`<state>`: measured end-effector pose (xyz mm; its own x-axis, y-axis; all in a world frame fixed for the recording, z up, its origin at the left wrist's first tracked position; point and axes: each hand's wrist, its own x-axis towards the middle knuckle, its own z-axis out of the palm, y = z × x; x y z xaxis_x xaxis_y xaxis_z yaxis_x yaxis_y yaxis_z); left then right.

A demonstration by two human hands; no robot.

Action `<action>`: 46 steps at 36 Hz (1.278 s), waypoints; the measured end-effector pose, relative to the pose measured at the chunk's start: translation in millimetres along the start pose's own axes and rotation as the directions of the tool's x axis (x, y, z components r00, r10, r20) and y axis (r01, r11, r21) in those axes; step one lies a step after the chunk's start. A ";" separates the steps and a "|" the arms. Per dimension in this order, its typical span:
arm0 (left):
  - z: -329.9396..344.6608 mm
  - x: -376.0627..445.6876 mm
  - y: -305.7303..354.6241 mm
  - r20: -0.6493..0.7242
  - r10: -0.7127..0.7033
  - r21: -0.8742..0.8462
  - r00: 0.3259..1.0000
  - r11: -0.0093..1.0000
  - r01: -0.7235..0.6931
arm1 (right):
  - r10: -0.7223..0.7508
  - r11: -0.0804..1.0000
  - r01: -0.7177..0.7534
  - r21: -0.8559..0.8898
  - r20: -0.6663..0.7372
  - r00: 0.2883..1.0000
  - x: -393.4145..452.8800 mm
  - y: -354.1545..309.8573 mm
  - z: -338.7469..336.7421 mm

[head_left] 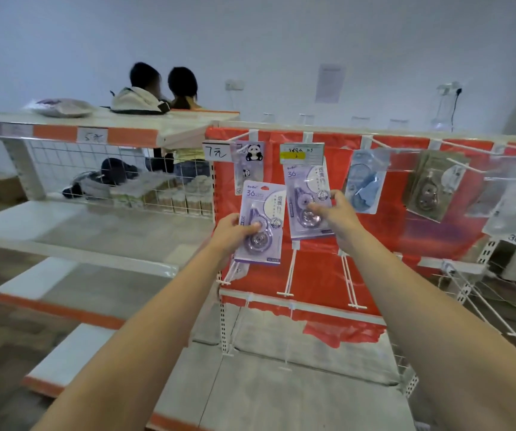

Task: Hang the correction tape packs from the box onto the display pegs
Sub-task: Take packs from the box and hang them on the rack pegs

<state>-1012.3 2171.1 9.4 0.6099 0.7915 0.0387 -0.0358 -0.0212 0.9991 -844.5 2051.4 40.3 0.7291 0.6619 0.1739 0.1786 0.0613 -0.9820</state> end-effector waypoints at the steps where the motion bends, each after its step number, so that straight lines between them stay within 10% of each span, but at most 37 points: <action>1: 1.5 2.2 -0.7 -0.001 0.000 -0.001 1.000 1.000 0.000 | -0.009 1.000 0.009 0.016 0.022 1.000 0.9 3.9 -2.7; 31: 29.5 50.2 4.2 -0.041 0.011 -0.104 0.999 0.994 -0.015 | -0.057 0.998 0.057 0.005 0.107 0.993 38.3 16.0 -26.0; 46: 25.5 52.7 13.7 -0.068 -0.002 0.111 0.998 0.994 0.010 | -0.034 0.847 -0.011 -0.531 -0.075 0.997 88.7 16.4 7.4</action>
<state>-960.5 2197.0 25.5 0.5544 0.8315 0.0351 0.0584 -0.0810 0.9950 -781.8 2116.7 39.1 0.7700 0.6016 0.2123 0.4943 -0.3521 -0.7948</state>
